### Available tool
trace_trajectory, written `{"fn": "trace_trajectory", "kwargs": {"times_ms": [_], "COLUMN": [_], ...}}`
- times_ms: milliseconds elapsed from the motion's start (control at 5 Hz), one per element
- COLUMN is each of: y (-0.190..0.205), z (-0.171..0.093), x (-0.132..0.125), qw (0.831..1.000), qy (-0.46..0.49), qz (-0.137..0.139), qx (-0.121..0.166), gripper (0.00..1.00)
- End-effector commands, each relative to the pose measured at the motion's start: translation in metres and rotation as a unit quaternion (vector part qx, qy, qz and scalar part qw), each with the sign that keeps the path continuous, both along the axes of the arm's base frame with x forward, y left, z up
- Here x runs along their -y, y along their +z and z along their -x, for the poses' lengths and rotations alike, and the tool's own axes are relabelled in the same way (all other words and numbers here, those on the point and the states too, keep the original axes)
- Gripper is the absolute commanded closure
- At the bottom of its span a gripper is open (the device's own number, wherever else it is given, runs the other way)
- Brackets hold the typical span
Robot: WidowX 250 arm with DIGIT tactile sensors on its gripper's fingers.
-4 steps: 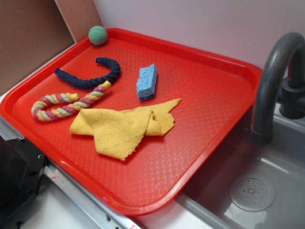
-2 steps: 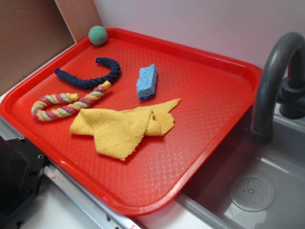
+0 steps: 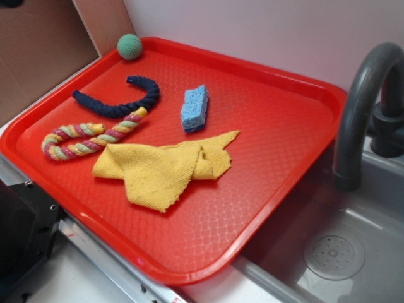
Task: Grab the blue sponge.
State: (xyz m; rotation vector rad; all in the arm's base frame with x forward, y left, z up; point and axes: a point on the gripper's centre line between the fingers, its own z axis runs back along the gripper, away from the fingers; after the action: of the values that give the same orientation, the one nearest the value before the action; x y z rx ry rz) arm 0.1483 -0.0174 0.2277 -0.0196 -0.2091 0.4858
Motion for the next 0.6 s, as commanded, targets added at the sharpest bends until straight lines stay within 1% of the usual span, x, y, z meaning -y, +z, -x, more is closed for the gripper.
{"fn": "trace_trajectory", "kwargs": {"times_ms": [0, 200, 400], "y": [-0.036, -0.051, -0.1], "z": [-0.067, -0.092, -0.119], "x": [0.007, 0.009, 0.019], "qw": [0.999, 0.997, 0.998], "qy": [0.046, 0.064, 0.037], "qz": [0.002, 0.024, 0.04], "qx": [0.021, 0.03, -0.013], "gripper": [0.0, 0.0, 0.0]}}
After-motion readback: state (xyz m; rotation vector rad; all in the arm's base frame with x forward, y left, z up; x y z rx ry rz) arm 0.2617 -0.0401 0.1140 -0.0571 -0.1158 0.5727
